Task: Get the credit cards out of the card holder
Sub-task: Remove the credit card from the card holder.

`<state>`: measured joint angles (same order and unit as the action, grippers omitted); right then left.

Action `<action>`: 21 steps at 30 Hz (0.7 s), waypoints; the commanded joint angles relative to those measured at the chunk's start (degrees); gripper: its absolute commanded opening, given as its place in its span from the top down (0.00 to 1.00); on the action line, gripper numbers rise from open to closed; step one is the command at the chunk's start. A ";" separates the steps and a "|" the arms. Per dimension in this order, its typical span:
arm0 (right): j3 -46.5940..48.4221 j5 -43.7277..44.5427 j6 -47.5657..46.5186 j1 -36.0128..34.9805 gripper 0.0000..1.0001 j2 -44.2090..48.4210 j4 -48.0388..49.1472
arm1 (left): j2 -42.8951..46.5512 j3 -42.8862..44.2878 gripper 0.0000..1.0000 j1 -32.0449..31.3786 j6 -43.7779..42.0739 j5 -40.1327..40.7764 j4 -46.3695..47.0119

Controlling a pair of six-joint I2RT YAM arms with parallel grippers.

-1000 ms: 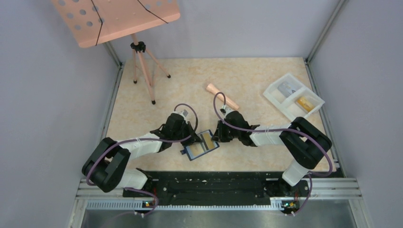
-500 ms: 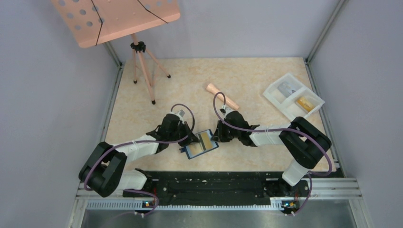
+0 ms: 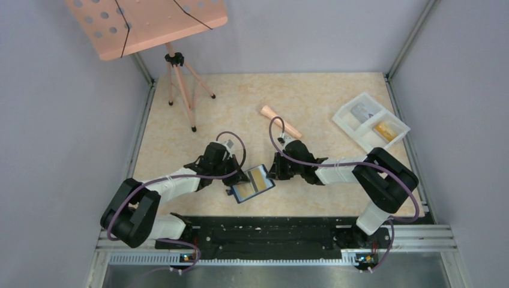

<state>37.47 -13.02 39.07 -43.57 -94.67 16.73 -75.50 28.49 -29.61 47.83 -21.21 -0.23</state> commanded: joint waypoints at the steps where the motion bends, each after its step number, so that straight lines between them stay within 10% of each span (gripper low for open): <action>1: -0.81 -1.17 -1.73 0.68 0.87 1.42 -1.43 | 0.91 2.00 1.00 0.51 -2.21 -2.74 -0.27; 21: 3.13 -6.52 -1.94 0.20 0.70 2.53 0.78 | -3.65 4.68 1.00 0.60 -5.34 -6.41 2.51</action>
<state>37.95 -19.18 37.60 -43.42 -89.67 15.33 -79.13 31.00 -29.28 43.31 -26.09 -0.43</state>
